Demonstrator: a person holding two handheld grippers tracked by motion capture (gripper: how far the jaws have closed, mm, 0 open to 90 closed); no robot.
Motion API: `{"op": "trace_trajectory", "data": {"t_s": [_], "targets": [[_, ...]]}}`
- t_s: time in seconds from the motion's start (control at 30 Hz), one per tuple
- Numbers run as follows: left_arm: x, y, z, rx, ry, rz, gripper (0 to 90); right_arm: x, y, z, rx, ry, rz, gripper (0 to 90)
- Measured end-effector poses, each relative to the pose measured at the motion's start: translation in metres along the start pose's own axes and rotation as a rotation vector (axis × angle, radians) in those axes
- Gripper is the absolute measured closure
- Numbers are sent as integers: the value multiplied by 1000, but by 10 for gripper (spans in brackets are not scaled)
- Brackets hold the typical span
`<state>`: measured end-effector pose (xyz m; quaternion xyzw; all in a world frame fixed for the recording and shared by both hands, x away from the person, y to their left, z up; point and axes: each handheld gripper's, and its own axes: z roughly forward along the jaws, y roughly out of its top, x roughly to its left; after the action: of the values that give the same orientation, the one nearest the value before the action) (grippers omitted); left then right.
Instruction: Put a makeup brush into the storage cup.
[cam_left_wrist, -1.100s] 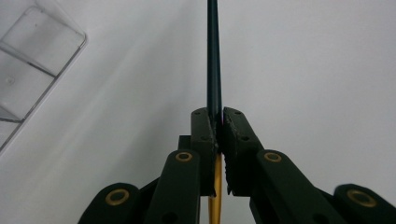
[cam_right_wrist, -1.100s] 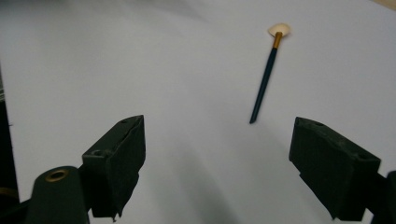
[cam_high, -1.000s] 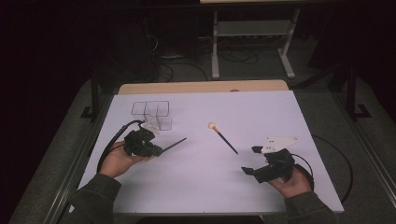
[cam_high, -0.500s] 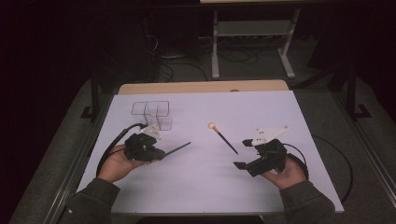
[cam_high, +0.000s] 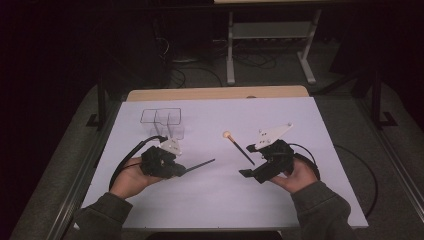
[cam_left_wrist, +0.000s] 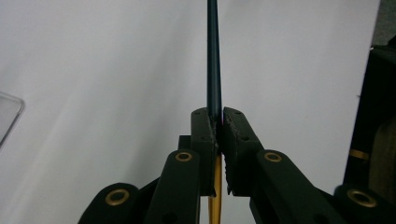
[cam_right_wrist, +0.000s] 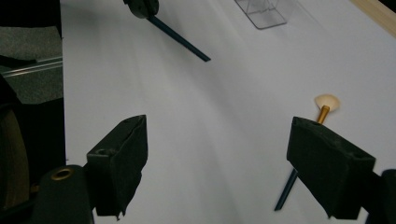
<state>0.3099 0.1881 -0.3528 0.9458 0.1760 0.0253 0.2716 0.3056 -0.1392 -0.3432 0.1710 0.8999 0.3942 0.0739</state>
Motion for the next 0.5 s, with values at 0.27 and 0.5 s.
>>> {"op": "trace_trajectory", "data": {"t_s": [0.27,0.5], "targets": [[-7,5,0,-23,-37,24,836,2,14,6,15,33,-44,205],[-18,15,1,-15,-23,112,836,4,30,14,45,85,-85,226]]}}
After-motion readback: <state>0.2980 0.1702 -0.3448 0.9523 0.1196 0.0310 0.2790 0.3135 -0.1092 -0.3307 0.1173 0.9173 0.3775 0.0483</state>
